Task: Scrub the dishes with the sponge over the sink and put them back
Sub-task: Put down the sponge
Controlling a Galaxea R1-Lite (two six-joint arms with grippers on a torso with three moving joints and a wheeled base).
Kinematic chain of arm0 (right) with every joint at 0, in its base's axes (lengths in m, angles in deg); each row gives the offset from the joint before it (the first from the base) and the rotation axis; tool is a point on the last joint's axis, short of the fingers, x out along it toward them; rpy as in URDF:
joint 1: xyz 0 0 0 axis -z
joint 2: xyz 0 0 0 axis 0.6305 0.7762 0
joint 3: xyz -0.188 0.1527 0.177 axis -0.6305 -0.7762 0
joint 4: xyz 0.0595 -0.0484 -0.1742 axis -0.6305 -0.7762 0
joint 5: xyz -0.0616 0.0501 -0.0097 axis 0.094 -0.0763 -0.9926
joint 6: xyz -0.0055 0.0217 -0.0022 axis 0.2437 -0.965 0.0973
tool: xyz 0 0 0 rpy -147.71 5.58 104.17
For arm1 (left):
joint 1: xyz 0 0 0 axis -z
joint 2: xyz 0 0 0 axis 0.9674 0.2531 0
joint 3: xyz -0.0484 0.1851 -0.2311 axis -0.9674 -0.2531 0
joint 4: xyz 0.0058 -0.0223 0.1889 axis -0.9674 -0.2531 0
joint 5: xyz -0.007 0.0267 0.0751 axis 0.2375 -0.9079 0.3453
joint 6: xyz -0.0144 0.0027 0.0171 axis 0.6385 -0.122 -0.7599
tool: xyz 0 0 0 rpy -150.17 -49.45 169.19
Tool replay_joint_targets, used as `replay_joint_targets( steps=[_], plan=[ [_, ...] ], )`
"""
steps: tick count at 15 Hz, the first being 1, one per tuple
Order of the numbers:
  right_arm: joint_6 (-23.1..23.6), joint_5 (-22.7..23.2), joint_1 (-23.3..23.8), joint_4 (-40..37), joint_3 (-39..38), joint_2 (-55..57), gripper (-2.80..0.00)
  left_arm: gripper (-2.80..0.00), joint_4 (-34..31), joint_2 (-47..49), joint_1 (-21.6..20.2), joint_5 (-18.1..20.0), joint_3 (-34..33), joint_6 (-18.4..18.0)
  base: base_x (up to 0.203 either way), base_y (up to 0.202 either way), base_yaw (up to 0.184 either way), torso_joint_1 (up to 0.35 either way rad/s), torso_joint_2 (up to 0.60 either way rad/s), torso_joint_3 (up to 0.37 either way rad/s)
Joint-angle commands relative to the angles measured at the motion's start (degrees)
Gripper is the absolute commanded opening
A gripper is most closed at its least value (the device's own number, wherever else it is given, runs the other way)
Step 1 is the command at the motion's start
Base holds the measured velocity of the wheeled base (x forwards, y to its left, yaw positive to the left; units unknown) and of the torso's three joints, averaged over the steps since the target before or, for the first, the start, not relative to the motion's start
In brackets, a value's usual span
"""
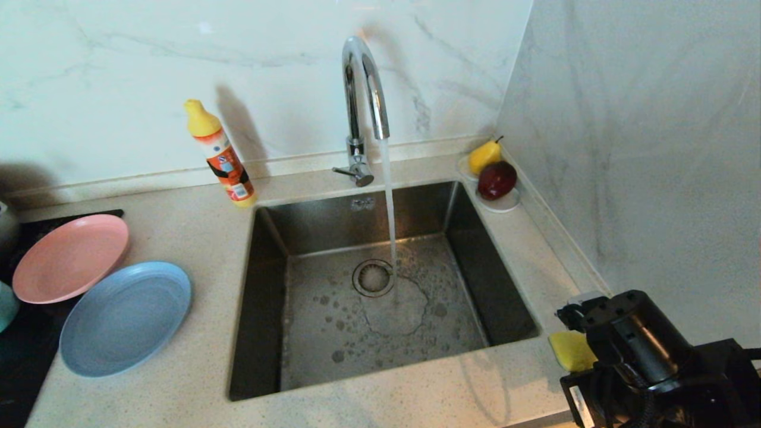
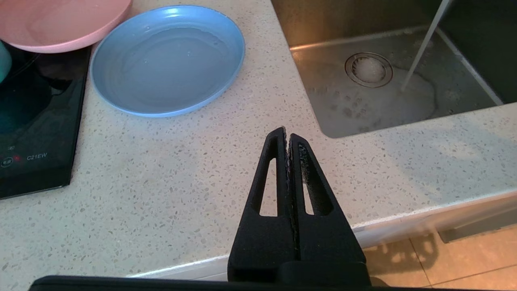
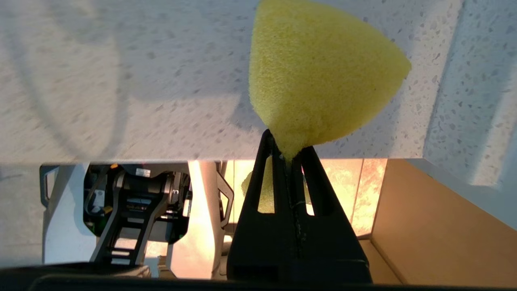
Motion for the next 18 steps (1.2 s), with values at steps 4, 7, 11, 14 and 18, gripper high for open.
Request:
replay_joint_targets(
  steps=[4,7,11,14,18],
  plan=[
    [2.2,2.8,5.4,5.1,-0.9,3.8,-2.80,-2.80,0.0,0.0,0.0,0.0,-0.4,0.0,0.000,0.000,0.000,0.000,0.00,0.000],
    [2.8,3.6,6.6,6.0,0.4,4.9,-2.80,-2.80,0.0,0.0,0.0,0.0,-0.4,0.0,0.000,0.000,0.000,0.000,0.00,0.000],
    [2.9,5.9,9.6,6.1,3.8,7.0,-2.80,-2.80,0.0,0.0,0.0,0.0,-0.4,0.0,0.000,0.000,0.000,0.000,0.00,0.000],
    [4.7,6.2,11.3,7.6,4.8,8.8,-2.80,-2.80,0.0,0.0,0.0,0.0,-0.4,0.0,0.000,0.000,0.000,0.000,0.00,0.000],
    [6.4,8.4,15.0,9.2,6.5,11.2,-2.80,-2.80,0.0,0.0,0.0,0.0,-0.3,0.0,0.000,0.000,0.000,0.000,0.00,0.000]
  ],
)
